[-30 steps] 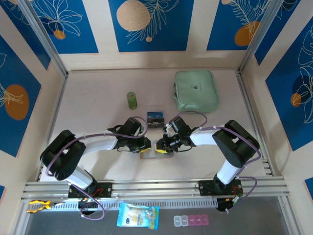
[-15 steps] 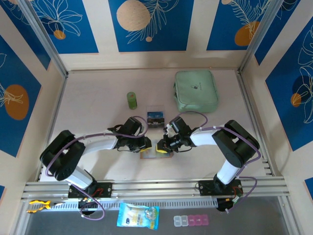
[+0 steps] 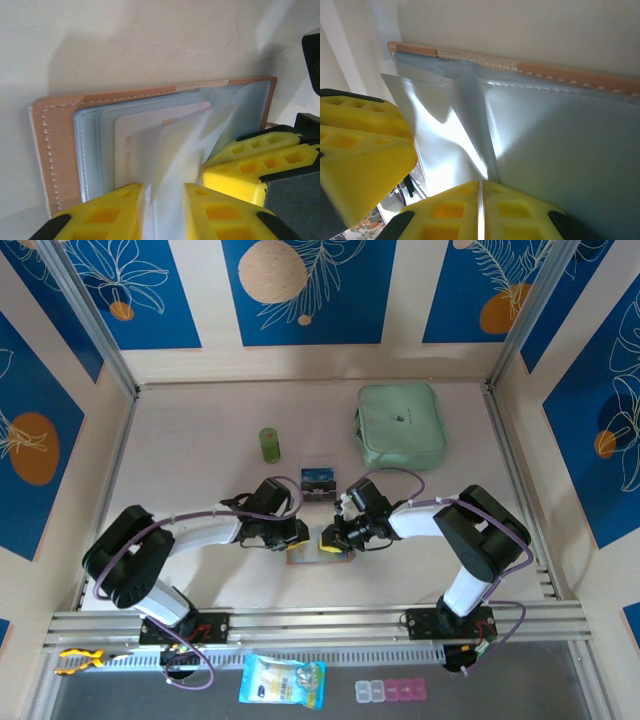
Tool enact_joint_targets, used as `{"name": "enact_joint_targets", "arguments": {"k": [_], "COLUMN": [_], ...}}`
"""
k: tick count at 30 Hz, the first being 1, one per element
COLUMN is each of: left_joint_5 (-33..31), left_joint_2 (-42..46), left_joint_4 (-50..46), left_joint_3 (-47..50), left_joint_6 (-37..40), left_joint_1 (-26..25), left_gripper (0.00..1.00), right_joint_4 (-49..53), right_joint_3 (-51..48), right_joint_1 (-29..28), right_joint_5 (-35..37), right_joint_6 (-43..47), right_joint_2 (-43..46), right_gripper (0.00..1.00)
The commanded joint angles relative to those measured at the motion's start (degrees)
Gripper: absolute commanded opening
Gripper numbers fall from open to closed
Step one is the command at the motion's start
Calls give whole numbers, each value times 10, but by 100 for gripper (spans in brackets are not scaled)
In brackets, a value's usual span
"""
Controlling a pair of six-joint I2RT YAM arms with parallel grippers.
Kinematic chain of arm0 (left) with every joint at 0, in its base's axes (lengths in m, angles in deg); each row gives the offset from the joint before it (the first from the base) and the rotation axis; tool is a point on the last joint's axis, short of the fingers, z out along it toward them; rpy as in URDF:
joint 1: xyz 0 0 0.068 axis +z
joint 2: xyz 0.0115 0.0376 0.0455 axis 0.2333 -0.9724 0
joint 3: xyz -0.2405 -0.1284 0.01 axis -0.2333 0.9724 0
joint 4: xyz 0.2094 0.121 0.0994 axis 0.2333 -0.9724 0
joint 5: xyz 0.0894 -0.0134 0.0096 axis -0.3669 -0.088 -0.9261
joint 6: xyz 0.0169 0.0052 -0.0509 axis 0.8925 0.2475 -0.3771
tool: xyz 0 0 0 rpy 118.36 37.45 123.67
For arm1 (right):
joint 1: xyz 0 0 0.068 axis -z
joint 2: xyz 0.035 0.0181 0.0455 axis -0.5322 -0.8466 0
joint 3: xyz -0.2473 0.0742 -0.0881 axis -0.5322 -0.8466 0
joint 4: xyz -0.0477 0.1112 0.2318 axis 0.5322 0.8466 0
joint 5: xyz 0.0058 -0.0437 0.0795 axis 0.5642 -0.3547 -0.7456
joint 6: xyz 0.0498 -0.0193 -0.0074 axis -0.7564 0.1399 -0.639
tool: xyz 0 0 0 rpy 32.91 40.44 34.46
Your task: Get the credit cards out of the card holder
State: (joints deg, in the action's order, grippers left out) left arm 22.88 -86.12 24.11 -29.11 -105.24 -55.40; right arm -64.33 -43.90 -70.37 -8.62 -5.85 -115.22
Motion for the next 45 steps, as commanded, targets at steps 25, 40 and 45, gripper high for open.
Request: {"name": "enact_joint_targets", "arguments": {"k": [25,40,45], "left_joint_5": [35,47,54], "left_joint_2": [7,-67,-96], "left_joint_4": [4,16,22], "left_joint_3": [-50,-122,-144], "left_joint_6": [-12,-10,-9], "left_joint_1": [-23,-59,-66], "left_gripper": [23,31,36], "right_joint_4": [194,252,266], "right_joint_3": [16,-13,-19], "right_joint_1": [25,74,82], "right_joint_5": [81,88,89], "right_joint_6": [32,47,49], "right_joint_2": [183,280,301], "right_gripper": [17,21,21]}}
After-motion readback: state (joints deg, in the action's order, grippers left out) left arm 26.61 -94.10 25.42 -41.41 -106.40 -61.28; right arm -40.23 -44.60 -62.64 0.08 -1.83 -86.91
